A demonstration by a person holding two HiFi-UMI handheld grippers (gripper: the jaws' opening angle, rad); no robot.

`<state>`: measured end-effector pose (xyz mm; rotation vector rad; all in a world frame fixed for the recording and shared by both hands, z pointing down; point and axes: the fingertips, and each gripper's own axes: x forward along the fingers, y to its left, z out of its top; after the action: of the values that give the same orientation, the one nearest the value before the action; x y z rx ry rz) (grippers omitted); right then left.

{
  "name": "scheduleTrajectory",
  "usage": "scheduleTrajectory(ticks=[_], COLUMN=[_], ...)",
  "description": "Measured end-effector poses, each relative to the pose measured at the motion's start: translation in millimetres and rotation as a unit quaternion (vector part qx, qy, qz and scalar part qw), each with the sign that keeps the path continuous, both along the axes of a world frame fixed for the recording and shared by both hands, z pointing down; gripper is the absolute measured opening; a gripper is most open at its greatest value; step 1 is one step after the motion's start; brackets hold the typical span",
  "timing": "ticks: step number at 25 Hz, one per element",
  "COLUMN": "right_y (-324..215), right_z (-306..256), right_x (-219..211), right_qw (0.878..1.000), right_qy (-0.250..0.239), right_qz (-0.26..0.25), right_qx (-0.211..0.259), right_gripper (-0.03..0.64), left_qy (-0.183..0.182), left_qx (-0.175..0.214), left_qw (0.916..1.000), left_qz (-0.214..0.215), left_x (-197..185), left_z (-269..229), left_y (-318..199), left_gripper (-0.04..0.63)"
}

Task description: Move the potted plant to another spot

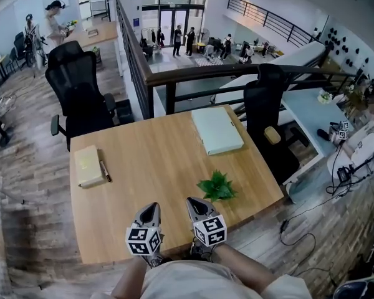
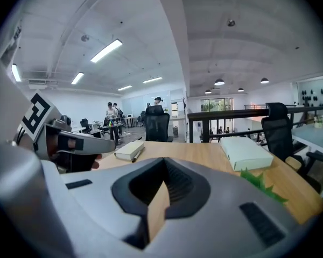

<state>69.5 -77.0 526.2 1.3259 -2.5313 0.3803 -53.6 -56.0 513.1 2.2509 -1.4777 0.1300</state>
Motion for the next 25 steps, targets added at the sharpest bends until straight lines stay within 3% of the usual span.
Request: scheduleTrajectory(ticks=[12, 25], right_y=[-29, -34], right_z=[-94, -132], right_x=[12, 25], right_qw=[0.994, 0.987], right_qy=[-0.016, -0.013], right_qz=[-0.016, -0.011], right_qx=[0.108, 0.157], right_gripper=[0.003, 0.003], left_qy=[-0.019, -0.042], left_qx=[0.112, 0.136], left_qw=[0.9932, 0.9887], left_qz=[-0.026, -0.048], left_x=[12, 14], left_z=[-98, -115], left_y=[-19, -21], left_gripper=[0.011, 0.011])
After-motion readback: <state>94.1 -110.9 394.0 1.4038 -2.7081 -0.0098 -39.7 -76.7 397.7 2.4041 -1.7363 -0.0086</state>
